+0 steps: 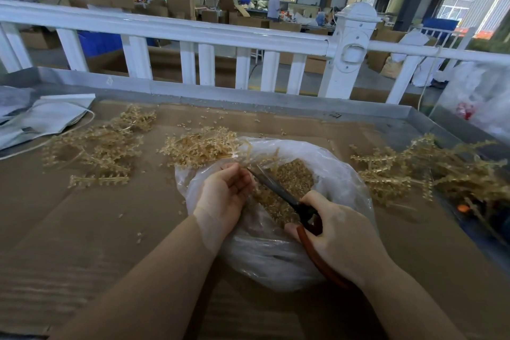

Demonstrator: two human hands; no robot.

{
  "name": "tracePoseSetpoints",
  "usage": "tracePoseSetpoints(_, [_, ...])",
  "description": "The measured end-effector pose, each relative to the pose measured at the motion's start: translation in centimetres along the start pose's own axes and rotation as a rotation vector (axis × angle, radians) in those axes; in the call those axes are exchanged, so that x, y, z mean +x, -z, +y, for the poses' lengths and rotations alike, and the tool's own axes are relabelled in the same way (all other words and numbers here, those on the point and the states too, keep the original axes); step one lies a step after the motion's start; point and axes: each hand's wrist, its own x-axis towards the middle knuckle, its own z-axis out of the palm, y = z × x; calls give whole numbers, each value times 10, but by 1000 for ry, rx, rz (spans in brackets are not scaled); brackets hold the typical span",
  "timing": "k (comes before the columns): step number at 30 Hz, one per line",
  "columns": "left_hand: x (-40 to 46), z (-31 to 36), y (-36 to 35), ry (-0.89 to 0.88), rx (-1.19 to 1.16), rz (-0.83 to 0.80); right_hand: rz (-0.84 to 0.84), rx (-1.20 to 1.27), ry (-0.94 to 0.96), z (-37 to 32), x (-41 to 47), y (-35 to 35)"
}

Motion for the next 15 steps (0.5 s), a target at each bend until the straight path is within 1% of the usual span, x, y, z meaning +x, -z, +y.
tracePoseSetpoints(4, [-2, 0, 0, -28, 16, -58, -38, -51, 3, -1, -2, -2])
tracePoseSetpoints(7, [-4, -2, -2, -76, 128, -79, -48, -66, 10, -1, -2, -3])
tracePoseSetpoints(11, [-2, -7, -6, -117, 230, -46, -44, -72, 18, 1, -3, -2])
tracePoseSetpoints(13, [0, -8, -5, -112, 218, -31, -44, -49, 14, 2, -4, 0])
tracePoseSetpoints(15, [1, -7, -4, -93, 158, -9, -51, 1, -1, 3, -4, 5])
